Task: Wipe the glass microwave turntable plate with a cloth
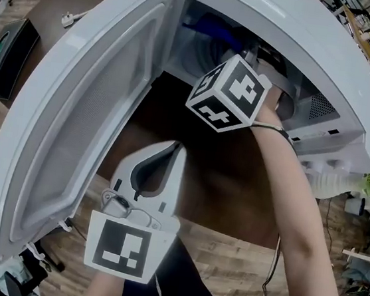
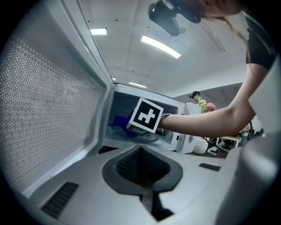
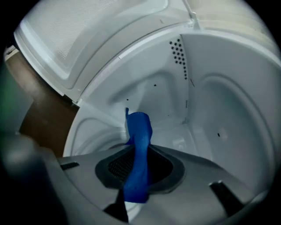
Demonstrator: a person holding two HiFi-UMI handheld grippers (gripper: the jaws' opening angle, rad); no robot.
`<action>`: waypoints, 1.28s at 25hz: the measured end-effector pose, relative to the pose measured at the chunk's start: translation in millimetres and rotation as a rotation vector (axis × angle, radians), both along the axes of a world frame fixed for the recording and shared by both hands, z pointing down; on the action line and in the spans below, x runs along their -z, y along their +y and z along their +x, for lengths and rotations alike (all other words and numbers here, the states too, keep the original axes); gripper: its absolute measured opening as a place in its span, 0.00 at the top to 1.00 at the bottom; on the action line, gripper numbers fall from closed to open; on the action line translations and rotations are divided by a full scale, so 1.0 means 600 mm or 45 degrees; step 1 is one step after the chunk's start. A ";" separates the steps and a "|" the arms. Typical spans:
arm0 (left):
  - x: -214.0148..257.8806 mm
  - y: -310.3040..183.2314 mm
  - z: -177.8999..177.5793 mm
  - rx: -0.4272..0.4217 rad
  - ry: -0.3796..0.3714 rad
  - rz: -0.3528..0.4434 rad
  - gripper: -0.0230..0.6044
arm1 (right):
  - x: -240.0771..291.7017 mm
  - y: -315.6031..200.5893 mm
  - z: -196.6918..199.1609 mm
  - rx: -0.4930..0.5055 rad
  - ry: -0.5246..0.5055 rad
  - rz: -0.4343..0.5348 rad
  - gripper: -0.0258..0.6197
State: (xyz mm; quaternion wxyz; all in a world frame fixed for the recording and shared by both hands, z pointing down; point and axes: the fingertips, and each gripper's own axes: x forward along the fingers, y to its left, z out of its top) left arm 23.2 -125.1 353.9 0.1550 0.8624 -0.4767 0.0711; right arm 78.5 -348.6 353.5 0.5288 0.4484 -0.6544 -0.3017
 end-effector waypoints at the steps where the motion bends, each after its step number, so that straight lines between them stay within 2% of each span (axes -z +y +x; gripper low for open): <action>1: -0.001 0.000 -0.001 0.004 0.000 -0.003 0.96 | -0.006 0.002 -0.008 0.014 0.009 -0.010 0.86; 7: -0.011 0.005 -0.006 0.015 -0.008 -0.021 0.96 | -0.043 -0.004 -0.024 0.040 0.117 -0.064 0.86; 16: -0.019 0.006 -0.017 0.037 -0.011 -0.038 0.96 | -0.058 -0.007 0.016 -0.001 0.200 -0.072 0.86; 24: -0.027 0.005 -0.012 0.003 -0.017 -0.048 0.96 | -0.061 -0.017 0.074 -0.077 0.277 -0.116 0.86; 32: -0.021 0.002 -0.008 -0.033 -0.015 -0.034 0.96 | -0.069 -0.031 0.153 -0.233 0.277 -0.172 0.86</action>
